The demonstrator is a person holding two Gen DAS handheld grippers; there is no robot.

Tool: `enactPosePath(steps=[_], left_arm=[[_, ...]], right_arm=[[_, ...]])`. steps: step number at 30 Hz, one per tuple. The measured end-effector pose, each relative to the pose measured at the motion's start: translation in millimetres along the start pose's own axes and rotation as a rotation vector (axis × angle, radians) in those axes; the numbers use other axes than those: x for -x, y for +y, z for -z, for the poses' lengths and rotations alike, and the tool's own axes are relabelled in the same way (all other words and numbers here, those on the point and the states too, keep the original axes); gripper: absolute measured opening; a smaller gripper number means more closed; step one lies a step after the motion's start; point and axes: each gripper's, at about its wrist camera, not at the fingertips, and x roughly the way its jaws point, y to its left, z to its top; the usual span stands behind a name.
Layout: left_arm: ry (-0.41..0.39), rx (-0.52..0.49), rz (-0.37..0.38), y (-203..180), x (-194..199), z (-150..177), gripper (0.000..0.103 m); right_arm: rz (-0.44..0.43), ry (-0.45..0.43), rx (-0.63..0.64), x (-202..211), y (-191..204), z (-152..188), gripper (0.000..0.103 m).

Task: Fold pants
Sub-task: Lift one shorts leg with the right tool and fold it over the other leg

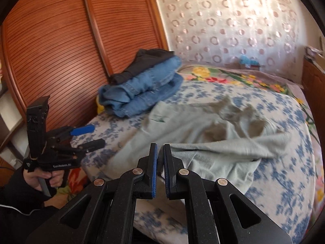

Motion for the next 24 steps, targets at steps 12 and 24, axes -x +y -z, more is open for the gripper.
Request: enactPosePath(steps=[12, 24], left_arm=[[0.015, 0.052, -0.044, 30, -1, 16, 0.071], [0.034, 0.056, -0.045, 30, -7, 23, 0.071]], right_arm=[[-0.124, 0.047, 0.052, -45, 53, -8, 0.003], [-0.086, 0.151, 0.026, -79, 53, 15, 0.017]])
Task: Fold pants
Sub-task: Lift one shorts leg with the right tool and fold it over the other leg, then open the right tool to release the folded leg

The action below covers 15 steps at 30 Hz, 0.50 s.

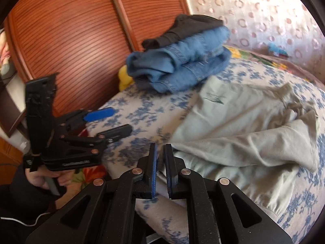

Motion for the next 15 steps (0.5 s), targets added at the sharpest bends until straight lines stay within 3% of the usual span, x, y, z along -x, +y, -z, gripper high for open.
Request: enactPosePath(steps=[1, 5, 15], left_arm=[[0.0, -0.003, 0.004, -1, 0, 0, 0.071], [-0.004, -0.029, 0.02, -11, 1, -2, 0.071], [0.0, -0.095, 0.073, -47, -5, -12, 0.071]], right_arm=[[0.036, -0.01, 0.002, 5, -1, 1, 0.023], [0.065, -0.069, -0.011, 32, -14, 2, 0.029], [0.308, -0.118, -0.114, 74, -95, 17, 0.031]])
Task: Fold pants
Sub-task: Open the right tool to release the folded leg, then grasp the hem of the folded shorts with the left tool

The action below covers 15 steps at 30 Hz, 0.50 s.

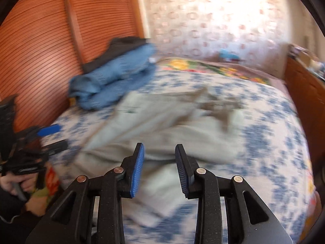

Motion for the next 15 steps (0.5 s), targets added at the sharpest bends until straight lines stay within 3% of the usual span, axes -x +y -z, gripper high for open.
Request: enactPosePath(steps=[4, 10, 15], left_arm=[[0.003, -0.023, 0.015, -14, -6, -4, 0.071], [0.027, -0.047, 0.022, -27, -15, -2, 0.071], [0.049, -0.046, 0.03, -30, -19, 7, 0.071]], right_arm=[[0.055, -0.018, -0.014, 3, -25, -1, 0.031], [0.09, 0.033, -0.054, -15, -48, 13, 0.031], [0.07, 0.038, -0.093, -21, -50, 19, 0.031]])
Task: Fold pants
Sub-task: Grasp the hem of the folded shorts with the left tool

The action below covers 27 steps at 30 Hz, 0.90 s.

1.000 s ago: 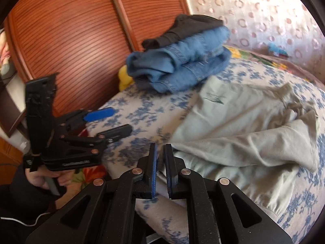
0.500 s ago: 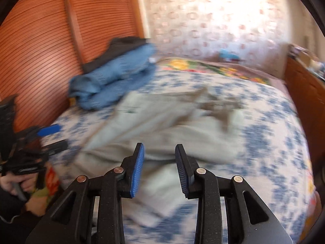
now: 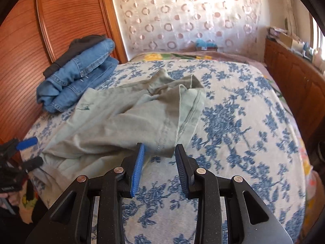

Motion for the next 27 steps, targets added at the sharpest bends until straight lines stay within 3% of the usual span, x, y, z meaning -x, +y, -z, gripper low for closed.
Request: enactPosePath(steps=[5, 9, 13, 15, 24, 27], left_arm=[[-0.005, 0.001, 0.007, -3, 3, 2, 0.071], [-0.006, -0.014, 0.023, -9, 7, 1, 0.07], [-0.016, -0.041, 0.037, -18, 11, -3, 0.061], [-0.019, -0.046, 0.057, -20, 12, -6, 0.045], [0.062, -0.043, 0.072, -22, -4, 0, 0.031], [0.083, -0.035, 0.074, -21, -8, 3, 0.031]], right_arm=[[0.001, -0.011, 0.011, -1, 2, -3, 0.031], [0.057, -0.01, 0.039, -4, 7, -7, 0.031], [0.043, -0.03, 0.034, -3, 7, -11, 0.031], [0.047, -0.028, 0.042, -7, 7, -12, 0.031], [0.044, -0.017, 0.037, -14, 5, -8, 0.031], [0.044, -0.013, 0.023, -15, 3, -8, 0.031]])
